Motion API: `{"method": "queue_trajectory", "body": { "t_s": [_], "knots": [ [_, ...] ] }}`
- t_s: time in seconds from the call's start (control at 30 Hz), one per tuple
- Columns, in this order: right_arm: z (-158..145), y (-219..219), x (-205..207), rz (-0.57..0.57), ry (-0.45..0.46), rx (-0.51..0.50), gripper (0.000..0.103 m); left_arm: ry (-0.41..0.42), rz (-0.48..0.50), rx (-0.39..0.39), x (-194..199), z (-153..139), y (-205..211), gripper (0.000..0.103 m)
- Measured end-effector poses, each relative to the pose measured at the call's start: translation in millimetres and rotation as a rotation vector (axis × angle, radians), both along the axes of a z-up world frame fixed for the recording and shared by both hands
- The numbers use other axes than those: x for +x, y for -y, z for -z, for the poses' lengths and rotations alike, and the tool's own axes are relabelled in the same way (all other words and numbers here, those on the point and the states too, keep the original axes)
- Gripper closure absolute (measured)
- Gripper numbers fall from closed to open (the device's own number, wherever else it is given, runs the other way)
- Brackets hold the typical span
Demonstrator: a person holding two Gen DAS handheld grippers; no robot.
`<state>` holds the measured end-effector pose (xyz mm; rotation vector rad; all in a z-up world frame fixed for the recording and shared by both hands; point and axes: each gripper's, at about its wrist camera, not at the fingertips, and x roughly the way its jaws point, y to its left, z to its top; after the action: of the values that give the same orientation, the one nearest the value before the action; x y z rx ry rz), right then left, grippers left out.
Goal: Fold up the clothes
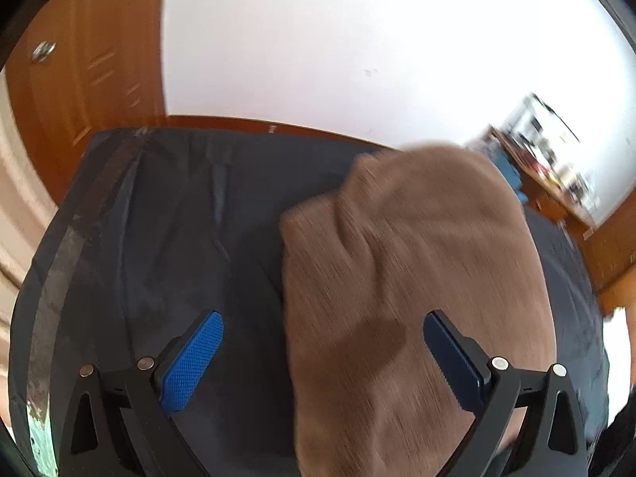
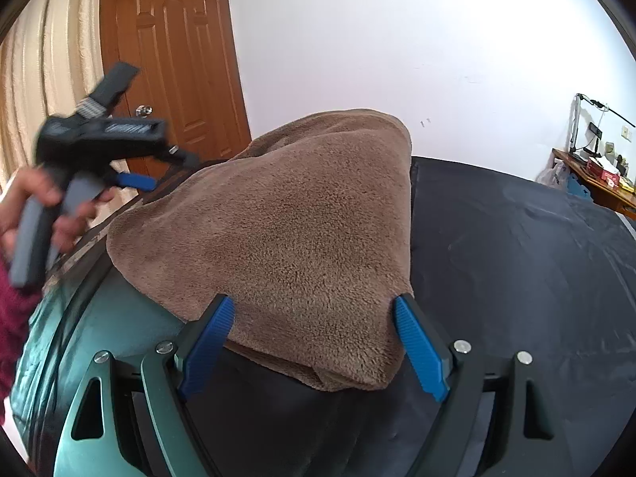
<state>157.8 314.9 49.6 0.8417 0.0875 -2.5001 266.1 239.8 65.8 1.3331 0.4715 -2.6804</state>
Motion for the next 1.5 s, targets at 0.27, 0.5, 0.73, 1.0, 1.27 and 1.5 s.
{"method": "queue_trajectory", "body": {
  "t_s": [0.27,0.5,0.73,1.0,1.27,1.5],
  "knots": [
    [1,1,2,0.003,0.002,0.01,0.015,0.013,0.016,-0.057,19,20,-17,0.0],
    [2,-2,-1,0.007,0.02,0.004,0.013,0.009,-0.02,0.038,26,41,0,0.0],
    [3,-10,-3,0.025,0.052,-0.017,0.01,-0.029,-0.037,0.083,32,56,6,0.0],
    [-6,-24,-2,0.05,0.015,-0.034,0.001,-0.015,-0.085,0.182,40,53,14,0.0],
    [-17,-58,-16,0.156,0.008,-0.062,0.001,-0.065,-0.122,0.174,53,36,7,0.0],
    [-9,-36,-15,0.134,-0.017,0.166,0.001,-0.058,-0.121,0.229,57,54,2,0.0]
  ]
}}
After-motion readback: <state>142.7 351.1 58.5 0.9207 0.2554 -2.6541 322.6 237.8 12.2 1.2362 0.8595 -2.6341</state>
